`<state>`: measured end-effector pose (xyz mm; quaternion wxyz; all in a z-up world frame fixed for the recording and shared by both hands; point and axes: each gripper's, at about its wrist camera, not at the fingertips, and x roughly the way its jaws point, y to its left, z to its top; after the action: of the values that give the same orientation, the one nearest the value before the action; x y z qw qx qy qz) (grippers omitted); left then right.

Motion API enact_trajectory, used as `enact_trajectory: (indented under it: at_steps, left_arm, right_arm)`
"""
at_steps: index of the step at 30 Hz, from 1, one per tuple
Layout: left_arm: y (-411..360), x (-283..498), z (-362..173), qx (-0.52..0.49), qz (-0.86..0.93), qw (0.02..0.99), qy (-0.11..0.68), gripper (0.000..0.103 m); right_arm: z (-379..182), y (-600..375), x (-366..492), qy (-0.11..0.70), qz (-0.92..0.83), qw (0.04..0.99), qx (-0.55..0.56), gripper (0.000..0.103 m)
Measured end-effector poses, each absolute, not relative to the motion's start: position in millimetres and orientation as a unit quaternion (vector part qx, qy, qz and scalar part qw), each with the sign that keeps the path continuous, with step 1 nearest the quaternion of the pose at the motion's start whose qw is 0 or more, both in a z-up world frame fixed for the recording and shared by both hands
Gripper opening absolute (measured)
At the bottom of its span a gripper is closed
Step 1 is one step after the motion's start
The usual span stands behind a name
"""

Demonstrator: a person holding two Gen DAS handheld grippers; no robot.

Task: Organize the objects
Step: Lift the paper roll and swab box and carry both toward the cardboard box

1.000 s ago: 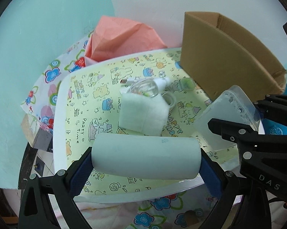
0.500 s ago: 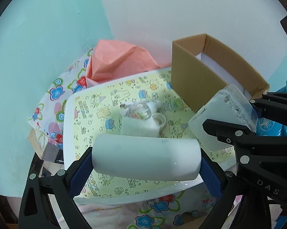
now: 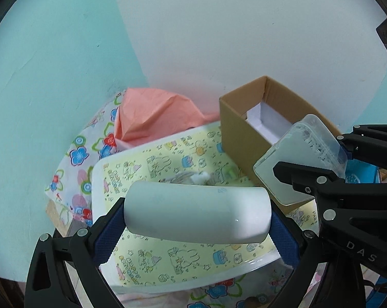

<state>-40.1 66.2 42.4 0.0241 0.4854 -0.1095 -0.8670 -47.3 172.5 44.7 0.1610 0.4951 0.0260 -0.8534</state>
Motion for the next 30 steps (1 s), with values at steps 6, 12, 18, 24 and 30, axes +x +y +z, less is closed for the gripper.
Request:
enact_trajectory:
  at_steps: [6,12,18,24,30]
  left_arm:
    - [89,-54,43,0.479,-0.871,0.011,-0.111,0.101]
    - [113,-69,40,0.478,-0.87,-0.002,-0.12,0.101]
    - [134,-84,39,0.478,-0.868,-0.015,-0.132,0.101]
    - [152,-97,37,0.477,-0.866,-0.026,-0.15,0.101]
    - [172,-111,32,0.477,-0.863,-0.041,-0.163,0.101]
  right_arm:
    - [51,197,-52,0.019,-0.858,0.145,0.493,0.034]
    - [49,224,-55,0.004,-0.858,0.131,0.498,0.035]
    - [49,247,-58,-0.01,-0.859,0.118,0.498,0.035]
    - [47,268,-59,-0.02,-0.861,0.108,0.496,0.035]
    - [42,290,-64,-0.029,-0.861,0.095,0.499,0.035]
